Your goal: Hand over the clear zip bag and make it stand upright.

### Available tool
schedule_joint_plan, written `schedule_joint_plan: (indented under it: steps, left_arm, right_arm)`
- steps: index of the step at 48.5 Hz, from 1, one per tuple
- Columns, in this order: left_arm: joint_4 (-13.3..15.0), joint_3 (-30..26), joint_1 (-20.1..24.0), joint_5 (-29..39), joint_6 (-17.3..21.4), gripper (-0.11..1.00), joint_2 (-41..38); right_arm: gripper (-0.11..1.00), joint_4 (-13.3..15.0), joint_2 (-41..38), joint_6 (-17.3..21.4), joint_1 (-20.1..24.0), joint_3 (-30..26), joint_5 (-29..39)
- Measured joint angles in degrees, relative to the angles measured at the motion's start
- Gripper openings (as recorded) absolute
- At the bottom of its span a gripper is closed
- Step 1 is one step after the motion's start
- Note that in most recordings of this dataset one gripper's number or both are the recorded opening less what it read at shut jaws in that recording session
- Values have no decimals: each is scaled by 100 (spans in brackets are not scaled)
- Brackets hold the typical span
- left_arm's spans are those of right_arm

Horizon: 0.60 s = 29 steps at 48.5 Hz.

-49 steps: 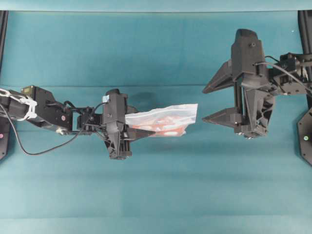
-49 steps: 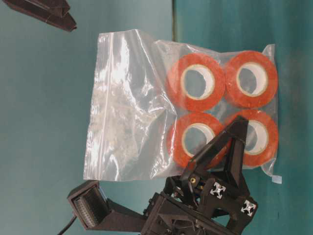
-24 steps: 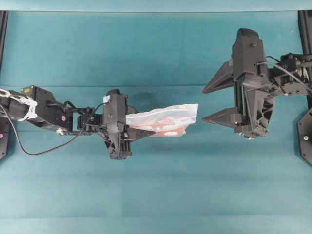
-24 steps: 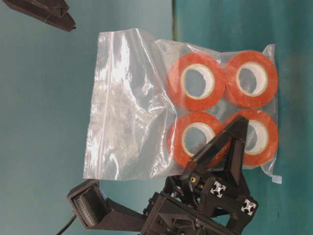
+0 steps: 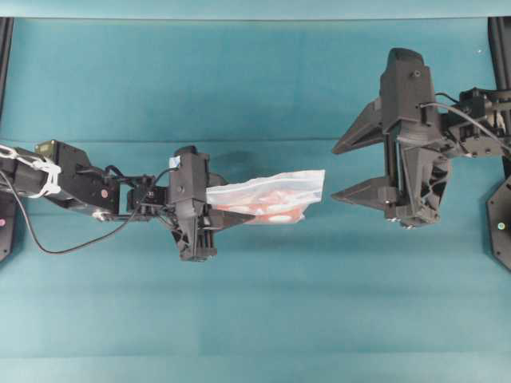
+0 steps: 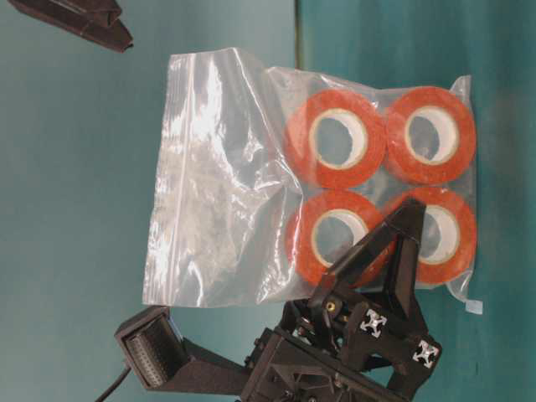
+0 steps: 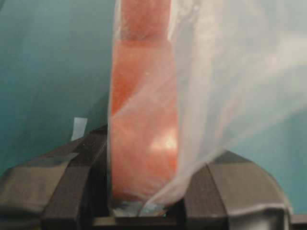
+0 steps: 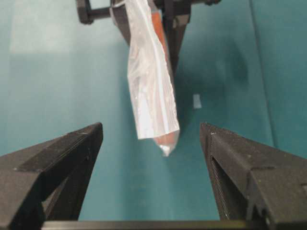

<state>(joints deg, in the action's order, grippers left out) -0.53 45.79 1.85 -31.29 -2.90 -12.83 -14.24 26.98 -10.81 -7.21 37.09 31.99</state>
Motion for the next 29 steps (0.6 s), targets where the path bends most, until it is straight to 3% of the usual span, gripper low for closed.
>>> schedule_joint_plan:
  steps: [29]
  left_arm:
    - [0,0,0,9,0,25,0]
  right_arm:
    - [88,0,149,0,26,123,-35]
